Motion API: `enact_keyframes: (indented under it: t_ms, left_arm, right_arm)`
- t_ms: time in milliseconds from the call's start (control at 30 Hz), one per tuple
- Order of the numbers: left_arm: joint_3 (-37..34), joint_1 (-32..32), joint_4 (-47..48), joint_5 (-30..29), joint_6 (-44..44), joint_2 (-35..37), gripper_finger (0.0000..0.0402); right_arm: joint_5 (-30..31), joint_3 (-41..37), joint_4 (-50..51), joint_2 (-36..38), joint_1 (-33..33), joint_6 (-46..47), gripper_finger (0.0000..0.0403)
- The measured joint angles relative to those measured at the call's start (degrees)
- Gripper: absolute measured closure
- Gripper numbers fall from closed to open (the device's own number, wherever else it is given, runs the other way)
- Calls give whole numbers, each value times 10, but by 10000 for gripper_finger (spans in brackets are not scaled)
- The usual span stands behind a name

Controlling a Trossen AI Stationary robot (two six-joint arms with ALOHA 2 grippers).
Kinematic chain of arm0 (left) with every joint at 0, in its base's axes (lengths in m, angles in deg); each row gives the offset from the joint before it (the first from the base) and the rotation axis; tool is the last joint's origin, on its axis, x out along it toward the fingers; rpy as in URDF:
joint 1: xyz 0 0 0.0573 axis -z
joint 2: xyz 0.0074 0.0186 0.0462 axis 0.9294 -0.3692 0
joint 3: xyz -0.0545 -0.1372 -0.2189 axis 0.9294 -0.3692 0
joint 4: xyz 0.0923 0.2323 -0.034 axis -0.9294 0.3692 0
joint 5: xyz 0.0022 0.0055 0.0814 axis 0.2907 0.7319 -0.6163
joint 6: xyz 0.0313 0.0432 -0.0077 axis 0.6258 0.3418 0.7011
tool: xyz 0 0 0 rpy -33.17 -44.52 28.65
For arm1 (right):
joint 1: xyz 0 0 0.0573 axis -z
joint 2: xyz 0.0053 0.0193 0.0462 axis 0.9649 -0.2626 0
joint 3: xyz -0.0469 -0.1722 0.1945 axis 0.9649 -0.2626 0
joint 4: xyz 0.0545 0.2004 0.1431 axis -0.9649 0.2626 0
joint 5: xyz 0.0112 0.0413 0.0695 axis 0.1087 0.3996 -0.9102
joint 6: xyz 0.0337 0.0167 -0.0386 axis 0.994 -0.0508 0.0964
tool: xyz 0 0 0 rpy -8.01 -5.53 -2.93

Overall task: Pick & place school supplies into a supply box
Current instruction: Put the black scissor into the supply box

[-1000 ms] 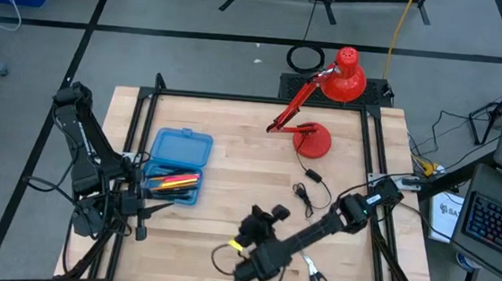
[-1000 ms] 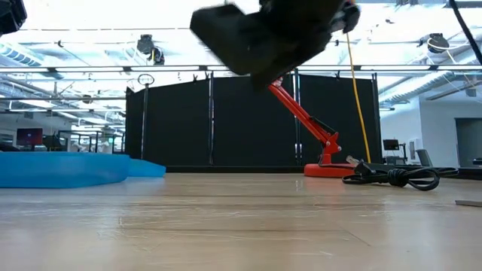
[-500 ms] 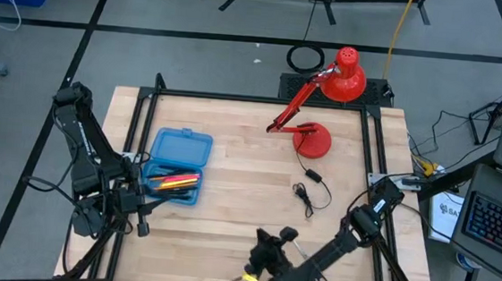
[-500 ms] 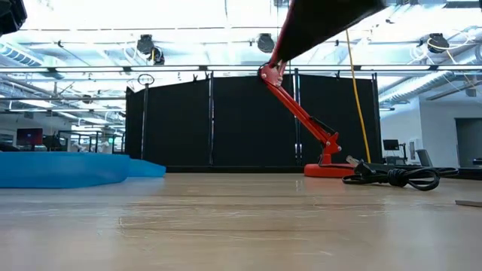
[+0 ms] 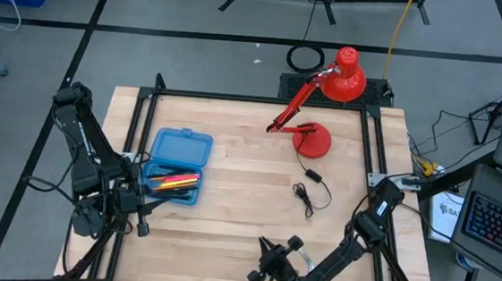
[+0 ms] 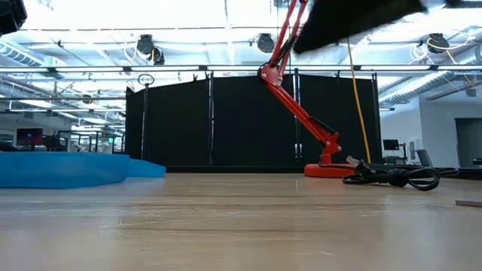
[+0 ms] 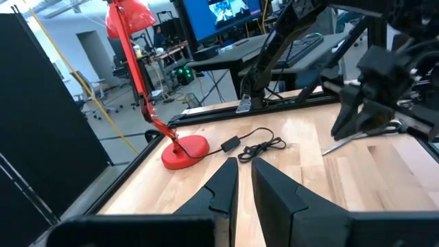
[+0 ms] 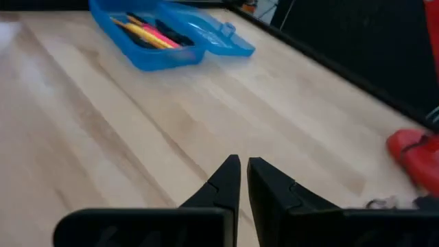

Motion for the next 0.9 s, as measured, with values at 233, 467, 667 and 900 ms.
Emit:
enact_keyframes:
  t_ms: [233, 467, 667, 900]
  left_arm:
    - [0, 0, 0, 0, -7, 0, 353]
    - [0, 0, 2, 0, -2, 0, 353]
    - [0, 0, 3, 0, -2, 0, 353]
    - [0, 0, 6, 11, -18, 0, 353]
  right_arm:
    - [24, -98, -15, 4, -12, 152, 396]
    - [70, -193, -12, 61, -60, 305, 402]
    - [95, -248, -40, 103, -58, 334, 402]
    - [36, -318, -63, 154, -66, 336, 402]
